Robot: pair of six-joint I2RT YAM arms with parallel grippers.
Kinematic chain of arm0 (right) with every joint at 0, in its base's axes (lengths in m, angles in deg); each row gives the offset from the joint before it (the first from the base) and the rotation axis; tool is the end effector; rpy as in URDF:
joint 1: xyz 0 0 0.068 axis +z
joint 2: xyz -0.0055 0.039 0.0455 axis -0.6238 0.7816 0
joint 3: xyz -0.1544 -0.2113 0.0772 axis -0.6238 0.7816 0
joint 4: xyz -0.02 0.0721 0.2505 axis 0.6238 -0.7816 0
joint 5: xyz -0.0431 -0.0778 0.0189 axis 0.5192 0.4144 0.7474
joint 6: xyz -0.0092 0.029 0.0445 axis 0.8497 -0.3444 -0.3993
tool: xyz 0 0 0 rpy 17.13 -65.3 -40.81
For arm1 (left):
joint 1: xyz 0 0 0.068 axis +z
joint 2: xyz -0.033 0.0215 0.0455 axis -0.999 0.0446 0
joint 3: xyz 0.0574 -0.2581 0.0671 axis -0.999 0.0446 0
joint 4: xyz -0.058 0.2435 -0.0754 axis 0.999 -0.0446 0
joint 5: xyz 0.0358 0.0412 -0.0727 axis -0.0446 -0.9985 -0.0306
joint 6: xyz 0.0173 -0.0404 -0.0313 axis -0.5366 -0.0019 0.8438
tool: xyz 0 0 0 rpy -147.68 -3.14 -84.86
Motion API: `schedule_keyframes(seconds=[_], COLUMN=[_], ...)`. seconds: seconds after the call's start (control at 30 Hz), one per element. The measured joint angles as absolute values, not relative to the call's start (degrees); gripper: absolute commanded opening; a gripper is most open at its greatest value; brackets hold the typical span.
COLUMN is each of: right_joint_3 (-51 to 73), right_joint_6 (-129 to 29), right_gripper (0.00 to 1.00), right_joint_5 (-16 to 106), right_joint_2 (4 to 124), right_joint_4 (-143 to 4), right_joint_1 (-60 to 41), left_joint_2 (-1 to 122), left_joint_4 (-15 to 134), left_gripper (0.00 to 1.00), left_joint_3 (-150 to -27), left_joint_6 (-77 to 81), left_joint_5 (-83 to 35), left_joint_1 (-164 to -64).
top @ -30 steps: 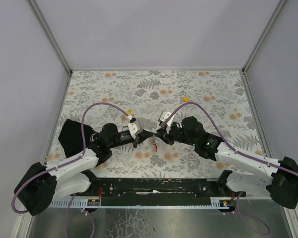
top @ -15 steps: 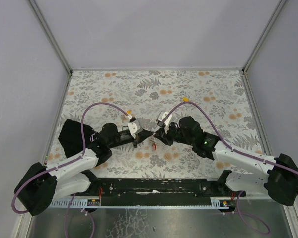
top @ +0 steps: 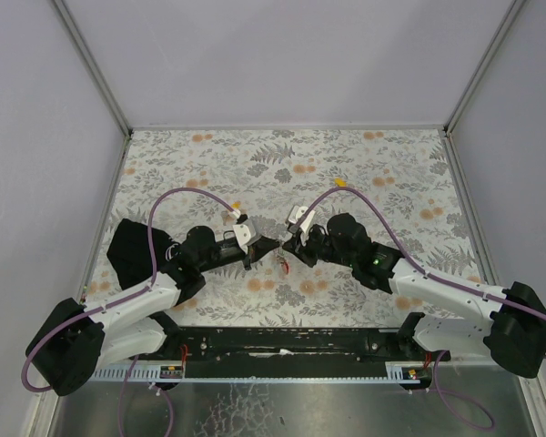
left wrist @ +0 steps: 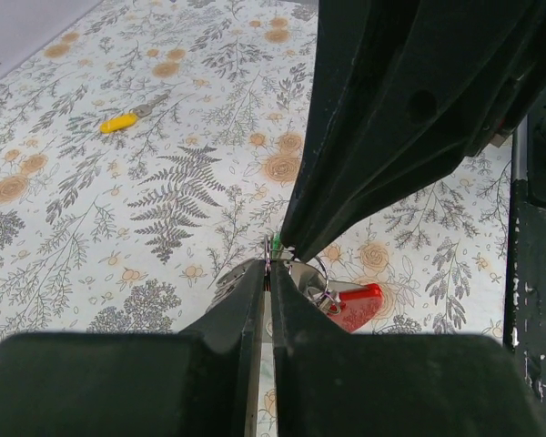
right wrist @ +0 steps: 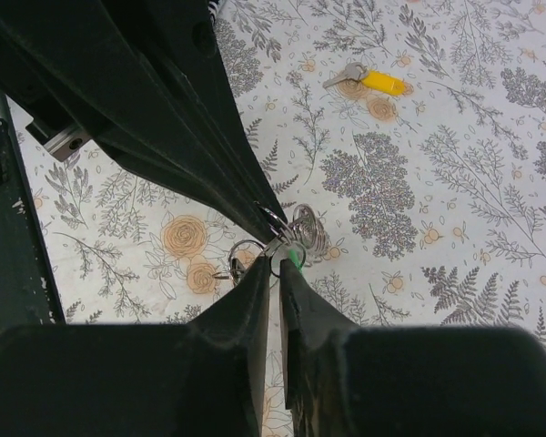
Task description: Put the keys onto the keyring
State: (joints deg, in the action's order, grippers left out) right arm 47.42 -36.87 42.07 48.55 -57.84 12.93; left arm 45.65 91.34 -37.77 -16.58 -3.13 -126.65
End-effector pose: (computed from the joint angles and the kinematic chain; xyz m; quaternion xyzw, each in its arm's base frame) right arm 0.1577 0.2092 0.2696 -0.4333 0.6655 0.3024 0.5271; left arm 0.1612 -0.1540 0.2265 0.4392 0.5861 -0.3581 0.5791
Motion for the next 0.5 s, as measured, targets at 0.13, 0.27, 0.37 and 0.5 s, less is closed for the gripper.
schedule_keyframes(seconds=[0.13,0.27,0.37,0.5], right_joint_3=[47.4,47.5,48.0,48.6], right_joint_6=[-36.0,-34.9,-33.7,-31.7], right_gripper=[0.03,0.00,0.00,0.18], right_joint_5=[42.1,42.1,42.1,42.4], right_joint_2=[48.6,48.6,48.6,48.6], right_joint_4=[-57.8,-57.7,-57.3,-56.4], right_joint_1=[13.1,13.2,13.2,13.3], left_joint_2=[45.6,45.6,45.6,45.6], left_joint_4=[91.8,92.2,92.4,93.4], left_gripper=[0.00,0.00,0.00,0.00], left_joint_3=[-37.8,-37.8,-37.7,-37.3], left_joint_6=[-16.4,-16.1,-15.5,-14.9], left_joint_5=[-3.3,-3.3,-3.2,-3.1], left_joint_1=[-126.6,-126.6,-126.6,-126.6])
